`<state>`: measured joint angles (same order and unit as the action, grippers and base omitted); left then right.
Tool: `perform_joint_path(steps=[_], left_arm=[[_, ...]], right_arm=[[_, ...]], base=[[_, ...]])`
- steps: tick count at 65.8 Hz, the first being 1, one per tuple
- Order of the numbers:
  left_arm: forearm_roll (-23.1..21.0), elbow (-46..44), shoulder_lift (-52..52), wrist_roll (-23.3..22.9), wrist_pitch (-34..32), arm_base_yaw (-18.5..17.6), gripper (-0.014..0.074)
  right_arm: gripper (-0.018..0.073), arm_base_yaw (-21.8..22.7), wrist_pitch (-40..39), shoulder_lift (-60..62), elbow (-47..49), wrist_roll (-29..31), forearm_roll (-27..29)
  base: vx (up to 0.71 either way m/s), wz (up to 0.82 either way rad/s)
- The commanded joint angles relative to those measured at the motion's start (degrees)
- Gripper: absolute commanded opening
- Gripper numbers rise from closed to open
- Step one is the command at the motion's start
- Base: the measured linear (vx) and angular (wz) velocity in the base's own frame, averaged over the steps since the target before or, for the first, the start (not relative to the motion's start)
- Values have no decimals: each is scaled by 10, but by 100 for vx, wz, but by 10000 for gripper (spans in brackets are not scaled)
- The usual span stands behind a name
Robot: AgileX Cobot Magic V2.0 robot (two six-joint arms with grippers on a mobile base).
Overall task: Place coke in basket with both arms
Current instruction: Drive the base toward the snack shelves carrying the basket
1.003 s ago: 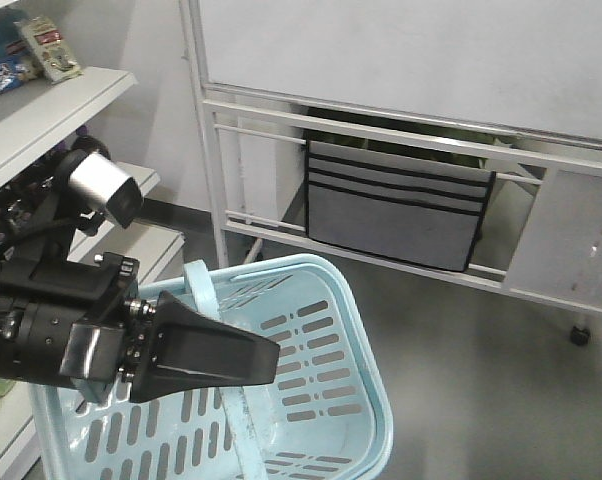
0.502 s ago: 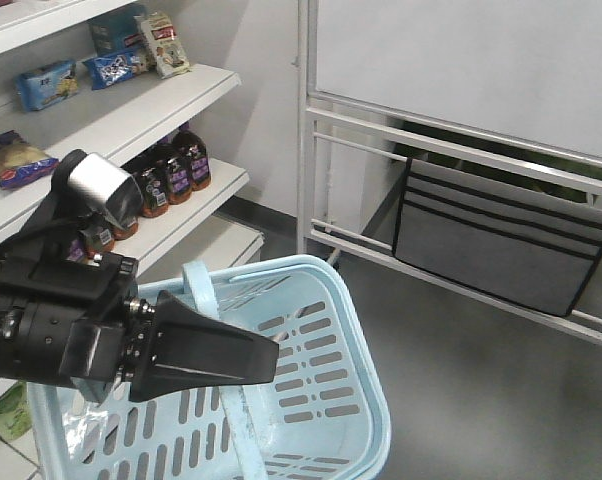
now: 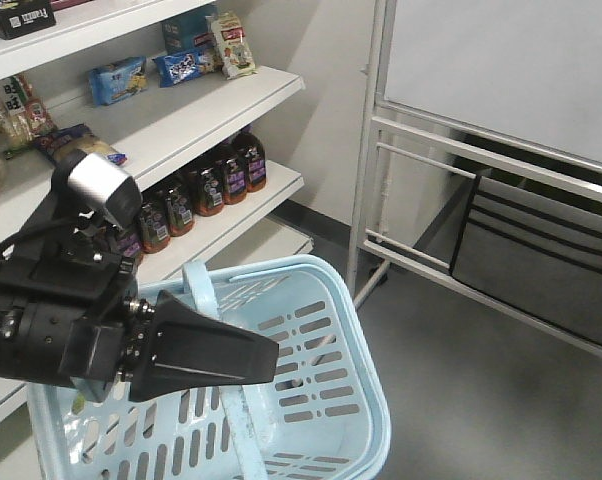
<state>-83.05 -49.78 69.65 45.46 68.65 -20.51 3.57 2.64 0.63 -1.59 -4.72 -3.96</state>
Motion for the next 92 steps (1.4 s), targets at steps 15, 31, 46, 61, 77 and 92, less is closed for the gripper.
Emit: perform_joint_path(steps=[15, 31, 46, 61, 77, 92], left_arm=[[-52, -14, -15, 6, 25, -2, -6], [-52, -14, -15, 6, 25, -2, -6], [-52, -14, -15, 6, 25, -2, -6], [-52, -14, -15, 6, 25, -2, -6], [-52, -14, -15, 6, 25, -2, -6], [-52, -14, -15, 6, 25, -2, -6]], right_arm=[[-2, 3, -42, 7, -5, 4, -6], [-2, 3, -42, 7, -5, 4, -6], [-2, 3, -42, 7, -5, 4, -6], [-2, 3, -42, 7, -5, 4, -6], [-2, 3, -42, 7, -5, 4, -6], [-2, 3, -42, 7, -5, 4, -6]], base=[[4, 17], [4, 15], [5, 18], [5, 18], [4, 17], [3, 19]])
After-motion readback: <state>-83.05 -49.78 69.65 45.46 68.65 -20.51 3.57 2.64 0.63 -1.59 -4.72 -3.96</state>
